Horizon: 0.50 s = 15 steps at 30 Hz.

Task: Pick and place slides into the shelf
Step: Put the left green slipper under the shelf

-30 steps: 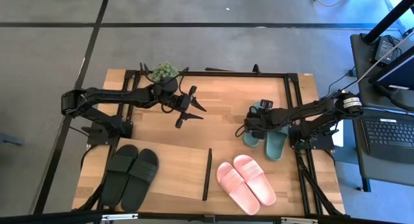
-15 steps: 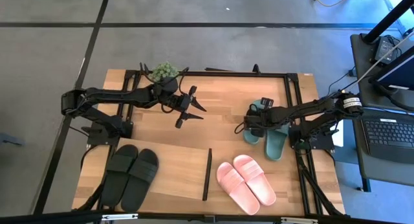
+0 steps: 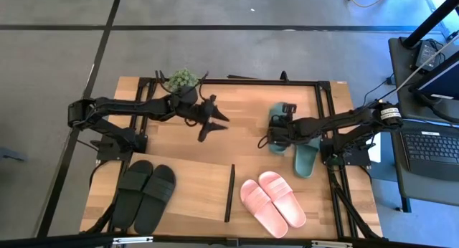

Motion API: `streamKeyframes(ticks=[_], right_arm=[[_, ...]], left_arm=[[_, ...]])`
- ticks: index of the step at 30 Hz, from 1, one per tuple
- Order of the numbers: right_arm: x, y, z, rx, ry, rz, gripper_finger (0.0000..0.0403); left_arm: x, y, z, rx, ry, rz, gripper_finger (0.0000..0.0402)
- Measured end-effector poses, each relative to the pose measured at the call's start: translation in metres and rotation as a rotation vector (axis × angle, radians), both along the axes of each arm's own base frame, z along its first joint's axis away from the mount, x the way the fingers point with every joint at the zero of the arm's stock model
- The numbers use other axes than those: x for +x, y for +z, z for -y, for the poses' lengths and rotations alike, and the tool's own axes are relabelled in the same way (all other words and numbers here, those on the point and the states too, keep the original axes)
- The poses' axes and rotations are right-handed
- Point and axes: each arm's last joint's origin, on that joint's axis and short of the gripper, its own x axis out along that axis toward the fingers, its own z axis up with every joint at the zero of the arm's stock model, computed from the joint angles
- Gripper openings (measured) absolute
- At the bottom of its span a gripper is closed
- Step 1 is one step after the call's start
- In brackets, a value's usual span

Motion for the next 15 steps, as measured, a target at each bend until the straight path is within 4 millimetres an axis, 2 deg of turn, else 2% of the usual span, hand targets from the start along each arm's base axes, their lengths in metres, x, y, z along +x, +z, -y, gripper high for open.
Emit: streamKeyframes(ticks=[3,5,11,15], right_arm=[[0.008,0.012,-0.006,-0.062,0.081,-0.028,0.0015],[0.013,0.02,-0.01,-0.096,0.126,-0.038,0.0015],[0.024,0.041,-0.021,-0.149,0.236,-0.047,0.0015],[0.031,0.05,-0.027,-0.168,0.28,-0.017,0.0015]], left_arm=[[-0.003,0.0,-0.013,-0.136,0.191,-0.021,0.0148],[-0.007,-0.001,-0.025,-0.212,0.259,-0.028,0.0148],[-0.024,0.0,-0.06,-0.466,0.246,-0.029,0.0148],[-0.029,0.0,-0.068,-0.531,0.244,-0.03,0.0148]])
